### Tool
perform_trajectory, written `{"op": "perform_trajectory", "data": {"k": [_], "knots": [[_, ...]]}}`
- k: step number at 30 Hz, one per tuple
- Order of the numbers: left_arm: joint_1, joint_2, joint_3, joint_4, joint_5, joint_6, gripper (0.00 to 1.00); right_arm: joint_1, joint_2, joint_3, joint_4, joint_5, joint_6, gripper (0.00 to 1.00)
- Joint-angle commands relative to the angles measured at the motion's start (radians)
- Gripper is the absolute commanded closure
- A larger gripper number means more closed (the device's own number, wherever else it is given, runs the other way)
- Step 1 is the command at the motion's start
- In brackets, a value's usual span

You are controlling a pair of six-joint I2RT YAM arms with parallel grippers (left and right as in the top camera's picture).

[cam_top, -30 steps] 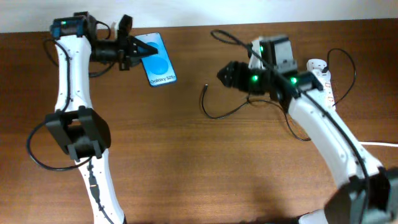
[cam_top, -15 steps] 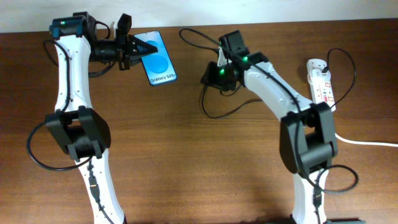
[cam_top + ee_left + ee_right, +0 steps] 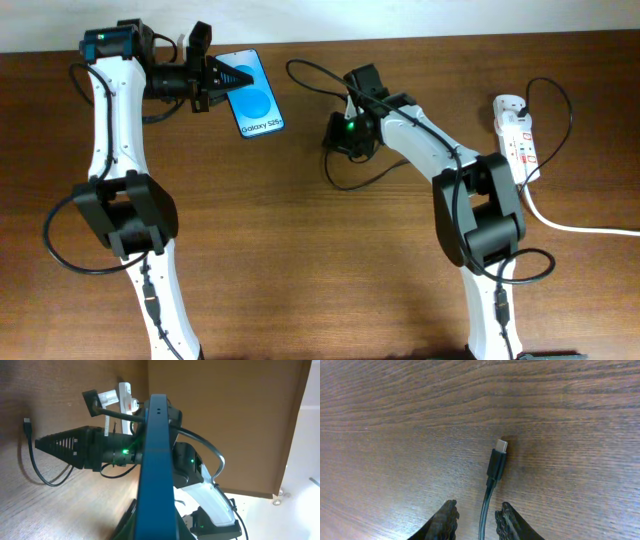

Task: Plug charger to phone and switch on socket
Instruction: 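Lower the right gripper over the black USB-C cable end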

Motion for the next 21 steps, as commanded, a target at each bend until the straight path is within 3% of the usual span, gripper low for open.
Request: {"op": "perform_trajectory", "data": {"k": [1,15,21], "knots": [[-0.002,-0.01,0.028,-0.002,0.03,0.021,1.0,0.014,0.02,0.022,0.01,0.032,0.005,0.69],[-0.002,-0.01,0.028,-0.002,0.03,0.021,1.0,0.047,0.108,0.022,0.037,0.056,0.032,0.7],[-0.002,-0.01,0.028,-0.002,0.03,0.02,1.0,0.042,0.112,0.022,0.037,0.057,0.034,0.82]]}}
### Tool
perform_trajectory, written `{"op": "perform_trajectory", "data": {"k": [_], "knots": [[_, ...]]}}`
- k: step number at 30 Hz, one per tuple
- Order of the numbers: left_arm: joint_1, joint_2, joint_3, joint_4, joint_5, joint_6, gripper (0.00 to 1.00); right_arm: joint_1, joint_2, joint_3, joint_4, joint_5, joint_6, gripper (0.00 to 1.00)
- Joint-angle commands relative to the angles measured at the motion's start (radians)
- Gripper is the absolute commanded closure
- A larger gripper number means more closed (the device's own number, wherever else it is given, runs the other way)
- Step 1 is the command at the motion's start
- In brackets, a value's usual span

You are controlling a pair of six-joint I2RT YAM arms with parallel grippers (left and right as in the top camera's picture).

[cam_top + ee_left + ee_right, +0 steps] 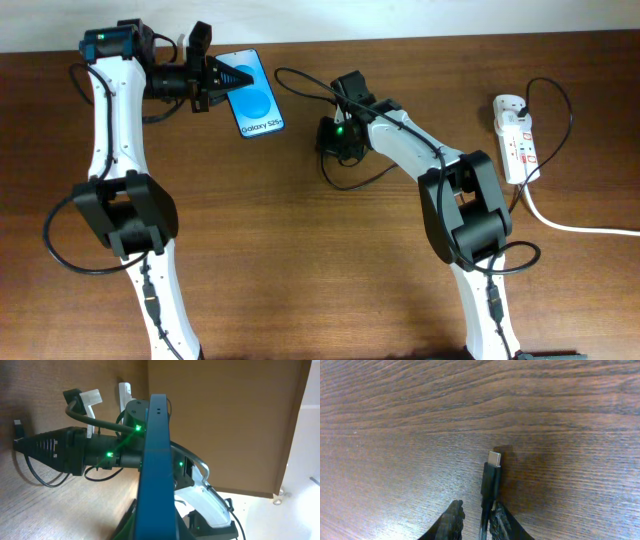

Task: Plug charger to phone and switch on socket
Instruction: 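Lower the right gripper over the black USB-C cable end, then grasp the USB-C plug with the right gripper and lift it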

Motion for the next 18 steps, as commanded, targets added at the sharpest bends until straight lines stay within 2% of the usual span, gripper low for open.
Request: {"op": "perform_trajectory", "data": {"k": [1,2,3,8,18], "knots": [[-0.002,-0.01,0.028,-0.002,0.03,0.017,1.0,0.002,0.052,-0.001,-0.009,0.026,0.006,0.85],[-0.002,-0.01,0.028,-0.002,0.03,0.018,1.0,0.0,0.051,-0.001,-0.008,0.008,-0.011,0.93],[-0.002,-0.01,0.028,-0.002,0.03,0.018,1.0,-0.004,0.045,0.0,-0.009,-0.019,-0.045,0.96],[-0.002,-0.01,0.028,-0.002,0.03,0.038,1.0,-0.021,-0.045,0.0,-0.042,-0.074,-0.18,0.96],[-0.021,-0.01,0.028,-0.002,0.031,0.092,1.0,-0.115,-0.418,0.0,-0.182,-0.301,-0.343,0.96]]}}
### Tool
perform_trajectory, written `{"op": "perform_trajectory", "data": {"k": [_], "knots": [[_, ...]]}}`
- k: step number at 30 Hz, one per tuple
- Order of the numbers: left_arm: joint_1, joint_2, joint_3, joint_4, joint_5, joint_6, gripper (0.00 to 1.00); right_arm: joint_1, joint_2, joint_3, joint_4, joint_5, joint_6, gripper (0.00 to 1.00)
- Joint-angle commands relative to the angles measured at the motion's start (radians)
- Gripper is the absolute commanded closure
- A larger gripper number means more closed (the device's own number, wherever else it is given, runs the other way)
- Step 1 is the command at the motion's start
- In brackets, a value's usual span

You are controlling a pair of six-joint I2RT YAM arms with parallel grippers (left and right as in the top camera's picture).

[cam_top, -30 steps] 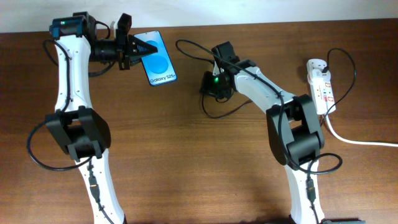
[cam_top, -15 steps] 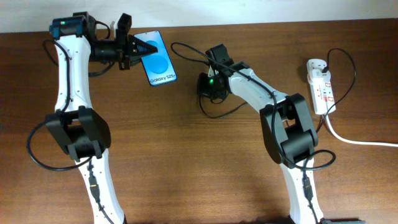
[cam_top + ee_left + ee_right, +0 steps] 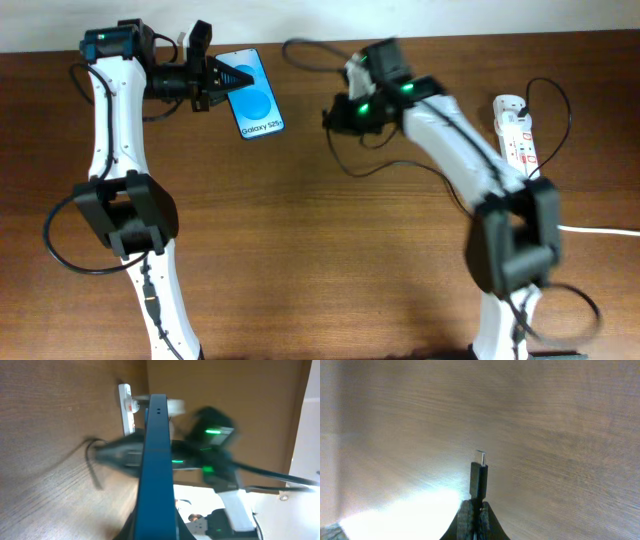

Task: Plug charger to phone and switch on socket
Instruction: 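Grasp the USB-C plug with the right gripper and lift it, then push the USB-C plug into the phone's bottom port with the right gripper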

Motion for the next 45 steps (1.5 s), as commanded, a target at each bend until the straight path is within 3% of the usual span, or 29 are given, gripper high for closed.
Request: {"op": "perform_trajectory", "data": {"k": [1,10,14,21,25,32,45], "knots": [[-0.024,-0.01,0.028,-0.002,0.032,0.049,1.0,-0.042,-0.161,0.007,-0.074,-0.108,-0.097,0.96],[-0.094,-0.01,0.028,-0.002,0.081,0.103,1.0,-0.074,-0.435,0.003,-0.318,-0.167,-0.214,0.96],[-0.102,-0.01,0.028,-0.002,0.117,0.127,1.0,-0.074,-0.534,-0.092,-0.332,-0.172,-0.213,0.95],[-0.13,-0.01,0.028,0.003,0.198,0.133,1.0,-0.038,-0.676,-0.541,0.108,-0.261,0.04,0.96],[-0.145,-0.01,0.028,0.009,0.198,0.133,1.0,0.052,-0.637,-0.631,0.35,-0.244,0.169,0.96],[-0.146,-0.01,0.028,-0.002,0.198,0.132,1.0,0.137,-0.572,-0.631,0.449,-0.158,0.267,0.96],[-0.156,-0.01,0.028,0.003,0.198,0.133,1.0,0.14,-0.569,-0.631,0.49,-0.151,0.288,0.96]]}}
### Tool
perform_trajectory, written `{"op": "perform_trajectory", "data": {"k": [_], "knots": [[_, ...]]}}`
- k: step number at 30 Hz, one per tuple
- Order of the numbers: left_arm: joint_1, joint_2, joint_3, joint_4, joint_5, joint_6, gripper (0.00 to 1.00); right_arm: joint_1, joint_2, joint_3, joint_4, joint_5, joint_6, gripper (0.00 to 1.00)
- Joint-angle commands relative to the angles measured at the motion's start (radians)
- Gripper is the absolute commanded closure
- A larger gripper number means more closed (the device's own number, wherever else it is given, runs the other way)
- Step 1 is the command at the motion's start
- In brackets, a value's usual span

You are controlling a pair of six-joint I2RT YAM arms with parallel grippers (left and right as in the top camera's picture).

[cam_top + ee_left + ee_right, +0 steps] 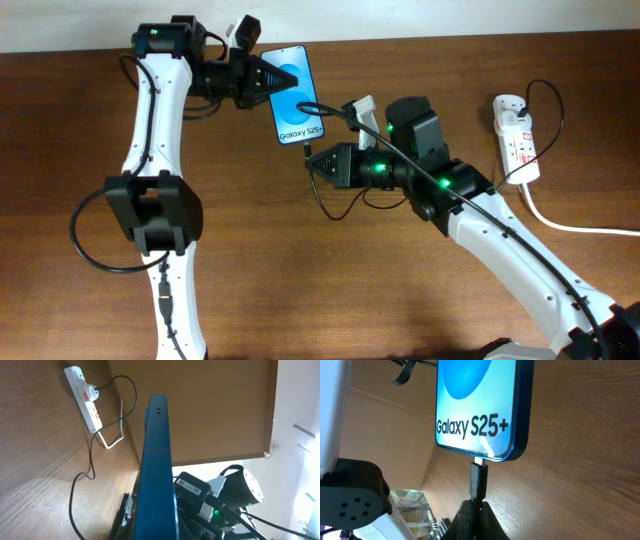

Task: Plug charger to phone and switch on socket
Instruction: 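Push the USB-C plug into the phone's bottom port with the right gripper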

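A blue Galaxy S25+ phone [296,95] is held off the table, screen up, with my left gripper [266,81] shut on its top end. In the left wrist view the phone [159,460] shows edge-on. My right gripper [475,506] is shut on the black charger plug [479,479]. The plug's metal tip meets the middle of the phone's [477,405] bottom edge, with a sliver of metal showing. From above, the right gripper [318,163] sits just below the phone. The white socket strip [517,135] lies far right with the charger's black plug in it.
The black charger cable [335,205] loops on the wooden table [300,290] under the right gripper and runs to the strip. A white mains lead [580,227] leaves the strip to the right edge. The strip [87,397] also shows in the left wrist view.
The left arm has moved right with the phone. The right gripper, then raised with the plug over bare table, now holds the plug against the phone's bottom edge.
The left gripper held the phone throughout. The right gripper was first open around the plug lying on the table, then nearly shut on its cable. Then it was shut on the plug and lifted. Now plug and phone meet near the table's middle.
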Motion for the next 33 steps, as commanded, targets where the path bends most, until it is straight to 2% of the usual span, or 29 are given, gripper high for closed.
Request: {"op": "perform_trajectory", "data": {"k": [1,33], "knots": [[-0.005,-0.01,0.028,0.0,0.059,0.019,1.0,0.007,0.003,0.002,0.01,0.004,0.005,0.96],[-0.005,-0.01,0.028,0.022,0.058,0.019,1.0,0.018,0.003,0.002,0.026,-0.014,0.005,0.96]]}}
